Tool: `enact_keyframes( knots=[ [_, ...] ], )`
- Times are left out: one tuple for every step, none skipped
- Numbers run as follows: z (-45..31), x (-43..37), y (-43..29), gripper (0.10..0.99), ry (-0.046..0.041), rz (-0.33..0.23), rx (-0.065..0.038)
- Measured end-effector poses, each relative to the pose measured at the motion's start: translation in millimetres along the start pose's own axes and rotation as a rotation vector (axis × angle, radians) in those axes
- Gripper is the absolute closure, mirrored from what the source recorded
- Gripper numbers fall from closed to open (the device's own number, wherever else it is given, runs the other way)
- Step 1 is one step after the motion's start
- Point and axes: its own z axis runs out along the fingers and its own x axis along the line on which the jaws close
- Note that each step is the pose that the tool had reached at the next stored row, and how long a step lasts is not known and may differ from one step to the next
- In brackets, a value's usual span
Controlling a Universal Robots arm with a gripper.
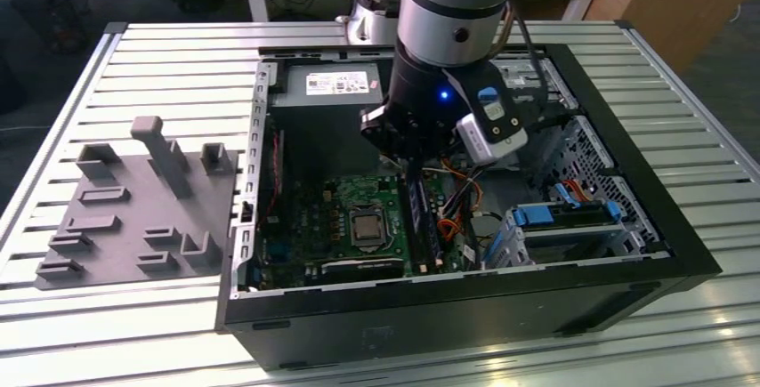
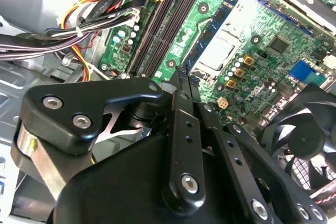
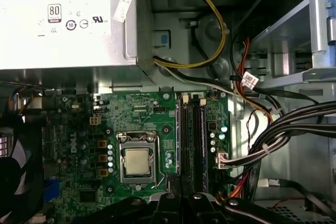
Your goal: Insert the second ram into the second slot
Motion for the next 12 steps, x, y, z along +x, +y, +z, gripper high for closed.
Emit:
enact_keyframes(
  knots=[
    [1.5,-0.1,-0.2,0.969,0.0001,0.000,0.000],
    [3.3,-0.5,-0.3,0.969,0.0002,0.000,0.000],
    [5.1,-0.9,-0.3,0.969,0.0007,0.000,0.000],
    [6.9,-1.2,-0.3,0.969,0.0012,0.000,0.000],
    [8.7,-1.5,-0.4,0.969,0.0017,0.000,0.000],
    [10.5,-1.6,-0.4,0.969,0.0022,0.000,0.000],
    [12.3,-1.7,-0.5,0.969,0.0028,0.000,0.000],
    [14.1,-1.7,-0.5,0.969,0.0033,0.000,0.000],
    [15.9,-1.8,-0.6,0.969,0.0039,0.000,0.000],
    [17.7,-1.9,-0.6,0.969,0.0047,0.000,0.000],
    [19.0,-1.9,-0.6,0.969,0.0048,-0.001,0.000],
    [19.7,-2.0,-0.7,0.969,0.0048,-0.001,0.000]
  ],
)
